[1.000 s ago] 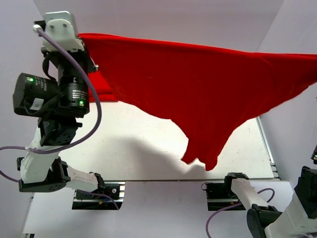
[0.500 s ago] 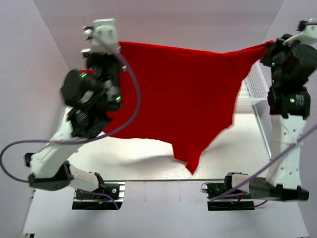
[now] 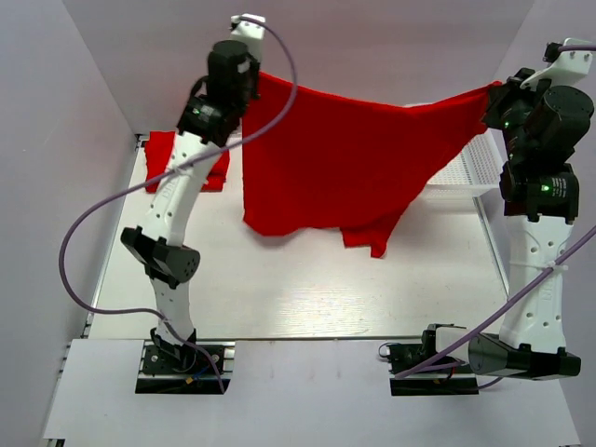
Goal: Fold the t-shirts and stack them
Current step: Flatten out the tshirt
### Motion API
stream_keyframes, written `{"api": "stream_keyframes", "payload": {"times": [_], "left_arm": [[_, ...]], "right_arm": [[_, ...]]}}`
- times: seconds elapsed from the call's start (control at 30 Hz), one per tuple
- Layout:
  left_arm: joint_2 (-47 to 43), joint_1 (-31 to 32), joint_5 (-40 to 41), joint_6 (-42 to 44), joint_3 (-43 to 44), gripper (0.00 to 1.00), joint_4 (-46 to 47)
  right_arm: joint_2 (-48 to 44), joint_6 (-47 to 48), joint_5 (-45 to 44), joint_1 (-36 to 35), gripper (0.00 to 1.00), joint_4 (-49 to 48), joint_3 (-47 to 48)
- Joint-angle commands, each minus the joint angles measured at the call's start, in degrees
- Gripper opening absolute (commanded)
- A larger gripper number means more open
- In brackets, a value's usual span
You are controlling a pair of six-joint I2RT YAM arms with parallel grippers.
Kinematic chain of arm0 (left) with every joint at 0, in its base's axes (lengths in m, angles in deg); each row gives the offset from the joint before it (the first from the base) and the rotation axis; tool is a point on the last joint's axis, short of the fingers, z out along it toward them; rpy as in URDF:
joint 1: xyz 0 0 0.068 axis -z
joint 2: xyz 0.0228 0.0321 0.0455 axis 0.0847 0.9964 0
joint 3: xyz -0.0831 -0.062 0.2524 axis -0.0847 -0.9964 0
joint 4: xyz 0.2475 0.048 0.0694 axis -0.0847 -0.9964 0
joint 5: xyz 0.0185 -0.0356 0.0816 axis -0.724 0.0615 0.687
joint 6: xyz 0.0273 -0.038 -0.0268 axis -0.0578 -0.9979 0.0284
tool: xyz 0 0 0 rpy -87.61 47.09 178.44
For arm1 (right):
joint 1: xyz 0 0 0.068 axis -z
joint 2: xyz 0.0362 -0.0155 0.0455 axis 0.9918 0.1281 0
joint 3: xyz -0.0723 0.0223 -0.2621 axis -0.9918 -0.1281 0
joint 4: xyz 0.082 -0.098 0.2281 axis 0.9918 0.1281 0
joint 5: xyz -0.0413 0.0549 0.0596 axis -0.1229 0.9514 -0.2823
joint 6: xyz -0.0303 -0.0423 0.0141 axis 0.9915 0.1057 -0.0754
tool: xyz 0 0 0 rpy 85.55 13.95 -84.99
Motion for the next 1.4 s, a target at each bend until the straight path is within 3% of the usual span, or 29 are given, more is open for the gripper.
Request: {"api": "stream_keyframes", "payload": {"times": [0.0,0.03,0.13,0.37,0.6,0.8,0.97,1.23,1.37], "left_arm": [[-3.82,-7.55,-29.30,-12.30,1.62,0.00,-6.83],[-3.82,-10.09,-34.49,-13.79,0.82,0.00,-6.13],[-4.95,-10.64,-37.18,-15.12,1.26,0.00,-7.26],[-20.24,-10.64,-32.71,-13.89,-4.45,0.00,-7.61],[-32.02,-10.11,-28.92,-12.66,-1.39,0.00,-10.68],[-41.86,-10.64,-37.70,-13.72,-1.38,0.00,-9.64],[-45.47,-10.64,-39.03,-14.41,0.38,0.00,-9.64],[-46.18,-10.64,-36.58,-14.25,-1.99,0.00,-9.64],[-47.06,-10.64,-29.39,-14.24,-17.76,0.00,-6.31]], "right_arm": [[0.29,2.71,0.14,0.22,0.00,-3.77,-0.22],[0.21,2.71,0.31,0.22,0.00,-3.60,-0.57],[-0.84,3.24,-0.04,0.22,0.00,-3.43,-1.63],[-5.15,4.30,-6.98,0.31,0.00,1.67,2.93],[-9.28,4.03,-10.58,0.31,0.00,9.75,13.83],[-15.96,4.38,-10.94,0.40,0.00,11.52,21.13],[-19.30,4.65,-11.20,0.49,0.00,10.20,26.04],[-19.40,4.74,-10.68,0.31,0.00,6.77,20.89],[-19.21,1.93,-6.74,0.31,0.00,3.26,9.38]]}}
